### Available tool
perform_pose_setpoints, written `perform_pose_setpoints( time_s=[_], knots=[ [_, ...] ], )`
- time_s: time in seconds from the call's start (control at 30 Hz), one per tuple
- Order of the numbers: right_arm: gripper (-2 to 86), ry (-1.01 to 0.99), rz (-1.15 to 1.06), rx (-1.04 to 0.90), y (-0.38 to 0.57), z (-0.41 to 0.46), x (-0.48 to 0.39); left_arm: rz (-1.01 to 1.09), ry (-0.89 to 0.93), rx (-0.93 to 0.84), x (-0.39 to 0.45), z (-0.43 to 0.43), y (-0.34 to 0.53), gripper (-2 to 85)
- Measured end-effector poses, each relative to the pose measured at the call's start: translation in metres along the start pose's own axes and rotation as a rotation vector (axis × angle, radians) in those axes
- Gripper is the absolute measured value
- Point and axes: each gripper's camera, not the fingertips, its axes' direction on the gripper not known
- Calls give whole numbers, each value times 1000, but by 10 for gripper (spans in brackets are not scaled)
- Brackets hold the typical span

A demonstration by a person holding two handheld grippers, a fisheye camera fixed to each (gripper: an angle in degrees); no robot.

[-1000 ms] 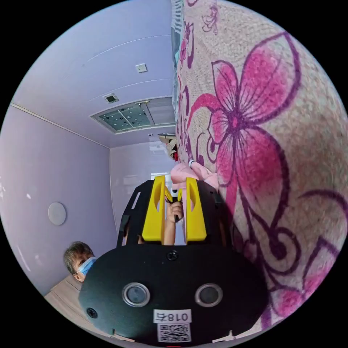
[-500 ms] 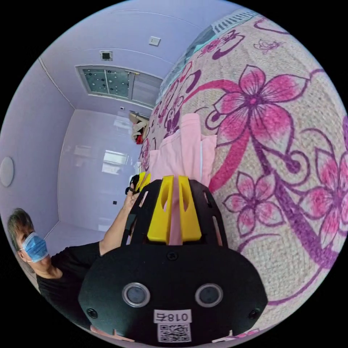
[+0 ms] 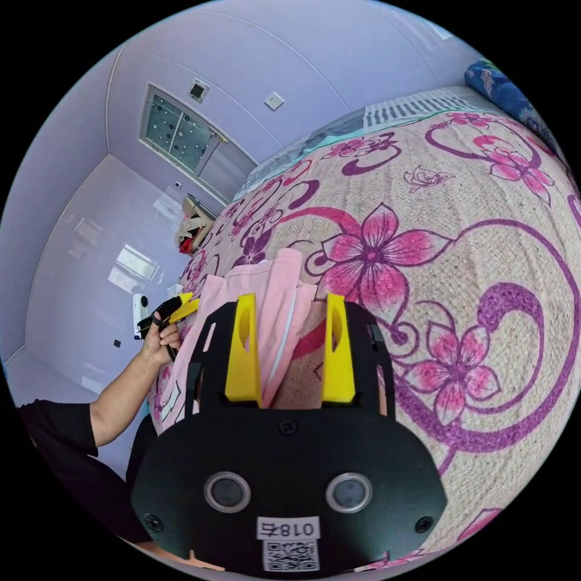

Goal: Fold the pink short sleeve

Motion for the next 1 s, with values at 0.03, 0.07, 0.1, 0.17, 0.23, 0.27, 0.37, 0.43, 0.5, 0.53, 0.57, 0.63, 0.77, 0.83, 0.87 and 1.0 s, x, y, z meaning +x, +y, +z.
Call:
perform_pose_setpoints(
  time_s=[0.03, 0.07, 0.1, 0.17, 0.23, 0.27, 0.37, 0.43, 0.5, 0.53, 0.57, 0.63, 0.77, 0.83, 0.87, 1.0],
  knots=[
    [169, 12, 1, 13, 3, 0, -5, 39, -49, -14, 17, 6, -5, 187],
    [172, 18, -4, 19, 5, 0, -9, 82, -115, -30, 36, 12, -7, 187],
    [171, 44, -24, 23, 8, 1, -18, 103, -152, -38, 46, 15, -8, 182],
    [158, 104, -58, 18, 14, 2, -34, 189, -236, -52, 80, 22, -6, 152],
    [150, 91, -104, -49, 21, 11, -49, 230, -262, -61, 97, 24, -5, 143],
    [149, 106, -110, -50, 22, 11, -51, 216, -275, -62, 99, 23, -8, 144],
    [139, 51, -43, -46, 20, 2, -39, 87, -168, -63, 75, 11, -18, 137],
    [138, -86, 52, -51, 18, -5, -14, 31, -103, -60, 63, 6, -23, 132],
    [139, -182, 86, -54, 20, -4, -4, 18, -78, -68, 61, 4, -26, 118],
    [141, -213, 88, -69, 20, -4, -1, 25, -64, -82, 63, 3, -30, 102],
    [142, -226, 87, -76, 20, -4, 0, 33, -9, -110, 64, 6, -33, 88],
    [143, -284, 91, -119, 21, -3, 1, 19, 5, -124, 64, 5, -35, 70],
    [114, -318, 110, -167, 27, -3, 7, -66, 120, -83, 44, -12, -27, 48],
    [59, -348, 109, -219, 33, -1, 11, -37, 142, -28, 49, -26, -21, 46],
    [56, -360, 91, -244, 35, 2, 8, 7, 149, 23, 56, -39, -16, 45],
    [45, -175, -82, -130, 63, -16, -24, 115, 137, 164, 77, -79, 5, 44]
  ],
)
